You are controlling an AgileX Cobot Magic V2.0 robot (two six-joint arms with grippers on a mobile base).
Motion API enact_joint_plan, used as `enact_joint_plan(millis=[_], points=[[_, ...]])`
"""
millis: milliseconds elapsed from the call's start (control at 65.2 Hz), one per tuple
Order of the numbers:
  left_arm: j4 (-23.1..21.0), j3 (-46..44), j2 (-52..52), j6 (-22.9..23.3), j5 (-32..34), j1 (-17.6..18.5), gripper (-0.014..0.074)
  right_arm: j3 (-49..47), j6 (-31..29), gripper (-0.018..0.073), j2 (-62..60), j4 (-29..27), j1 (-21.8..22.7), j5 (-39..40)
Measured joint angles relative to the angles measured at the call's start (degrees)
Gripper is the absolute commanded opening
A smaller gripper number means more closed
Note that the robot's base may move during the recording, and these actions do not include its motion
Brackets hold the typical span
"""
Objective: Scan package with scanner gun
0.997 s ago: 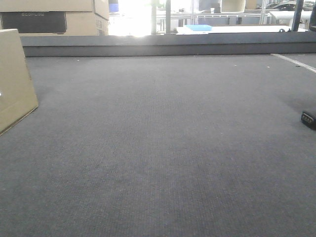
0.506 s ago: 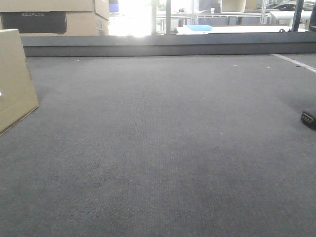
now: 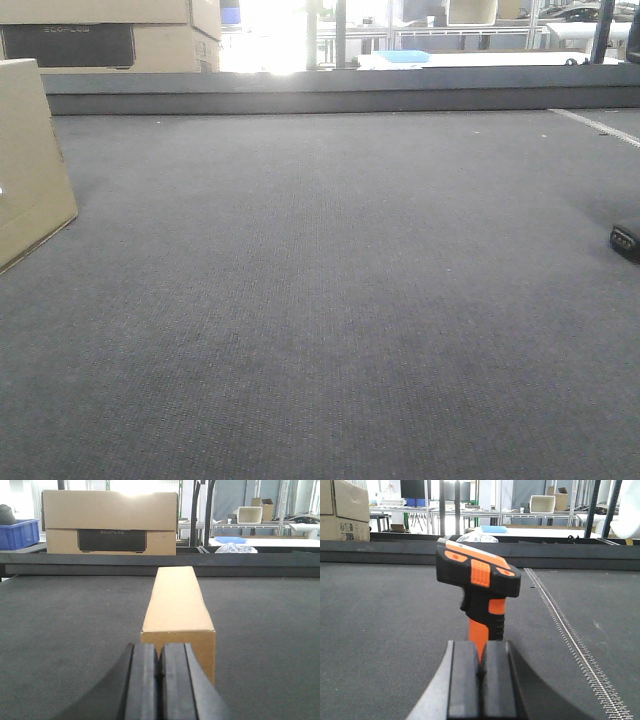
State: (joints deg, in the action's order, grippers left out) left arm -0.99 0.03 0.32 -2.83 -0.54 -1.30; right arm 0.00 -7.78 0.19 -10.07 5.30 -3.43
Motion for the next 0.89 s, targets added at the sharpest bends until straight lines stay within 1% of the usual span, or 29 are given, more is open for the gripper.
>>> enact_joint_plan(millis=[890], points=[[0.1, 0.1, 0.0, -0.1, 0.5, 0.0, -0.0111, 0.0, 0.1, -0.0162, 0.0, 0.0, 0.0, 0.0]])
